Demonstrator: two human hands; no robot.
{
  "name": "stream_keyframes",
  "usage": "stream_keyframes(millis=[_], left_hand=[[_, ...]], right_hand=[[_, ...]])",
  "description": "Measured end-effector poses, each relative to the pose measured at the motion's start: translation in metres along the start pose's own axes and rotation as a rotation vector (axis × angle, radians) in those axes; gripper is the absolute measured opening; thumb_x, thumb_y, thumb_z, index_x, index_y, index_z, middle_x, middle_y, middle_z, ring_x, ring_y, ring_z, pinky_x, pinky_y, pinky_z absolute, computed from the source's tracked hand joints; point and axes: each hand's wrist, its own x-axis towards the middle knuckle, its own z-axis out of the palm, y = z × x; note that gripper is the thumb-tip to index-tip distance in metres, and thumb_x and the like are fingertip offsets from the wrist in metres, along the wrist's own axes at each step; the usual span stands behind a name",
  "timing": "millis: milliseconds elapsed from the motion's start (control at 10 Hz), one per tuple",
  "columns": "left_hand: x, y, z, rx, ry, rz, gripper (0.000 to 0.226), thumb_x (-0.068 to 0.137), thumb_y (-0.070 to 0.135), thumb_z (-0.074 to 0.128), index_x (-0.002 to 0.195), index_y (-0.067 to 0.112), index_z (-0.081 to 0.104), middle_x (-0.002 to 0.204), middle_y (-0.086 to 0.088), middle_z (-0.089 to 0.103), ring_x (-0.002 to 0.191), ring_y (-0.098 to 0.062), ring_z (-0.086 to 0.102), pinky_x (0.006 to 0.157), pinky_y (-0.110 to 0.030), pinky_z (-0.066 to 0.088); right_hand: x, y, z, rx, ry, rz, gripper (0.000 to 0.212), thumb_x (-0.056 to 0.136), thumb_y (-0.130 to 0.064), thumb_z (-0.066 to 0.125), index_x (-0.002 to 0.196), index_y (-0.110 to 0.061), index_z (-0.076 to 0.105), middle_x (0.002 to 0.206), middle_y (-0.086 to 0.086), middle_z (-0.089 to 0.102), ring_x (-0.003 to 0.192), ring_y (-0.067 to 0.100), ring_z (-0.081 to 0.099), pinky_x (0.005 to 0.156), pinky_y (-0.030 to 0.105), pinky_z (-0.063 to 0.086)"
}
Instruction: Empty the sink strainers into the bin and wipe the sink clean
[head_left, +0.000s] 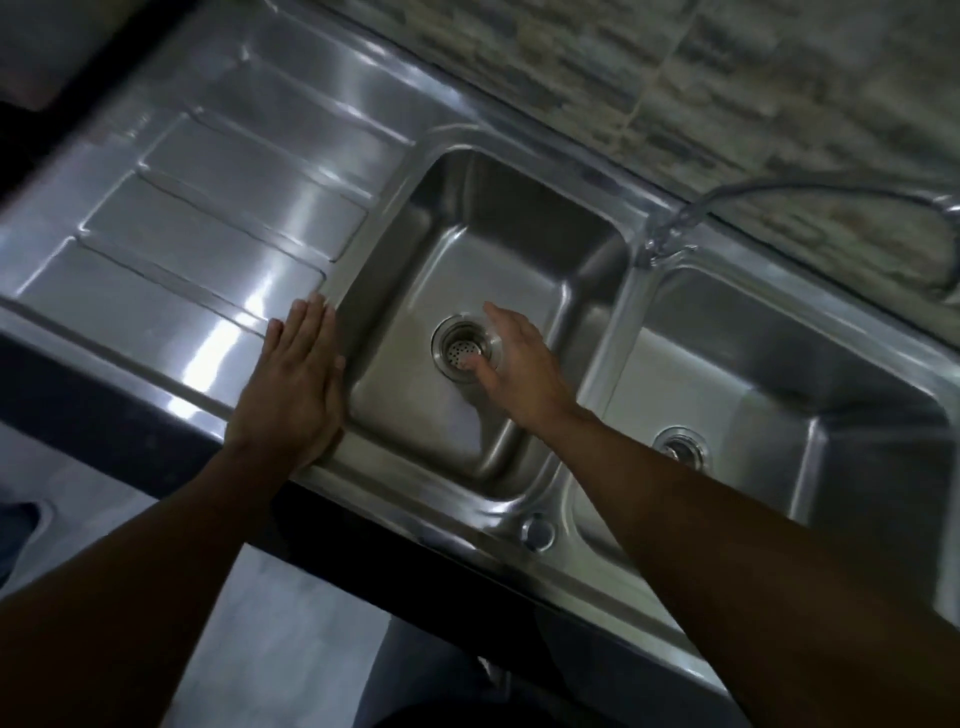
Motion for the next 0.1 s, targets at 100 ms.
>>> stream_keyframes(millis=[100], left_hand=[[0.0029,0.0123,-0.0090,-0.041,-0.004,-0.056,0.059,0.102,0.027,0.034,0.151,-0.006,0.033,0.161,-0.025,0.027,0.152,-0.041,0.022,0.124,-0.057,0.019]], right_hand=[[-0.0194,-0.0099,-0.0385,0.010,0.049,-0.044,0.062,0.097,-0.030,0.061,0.152,-0.015,0.036,0.152,0.007,0.042,0.141,0.021,0.040,0.116,0.033,0.034]])
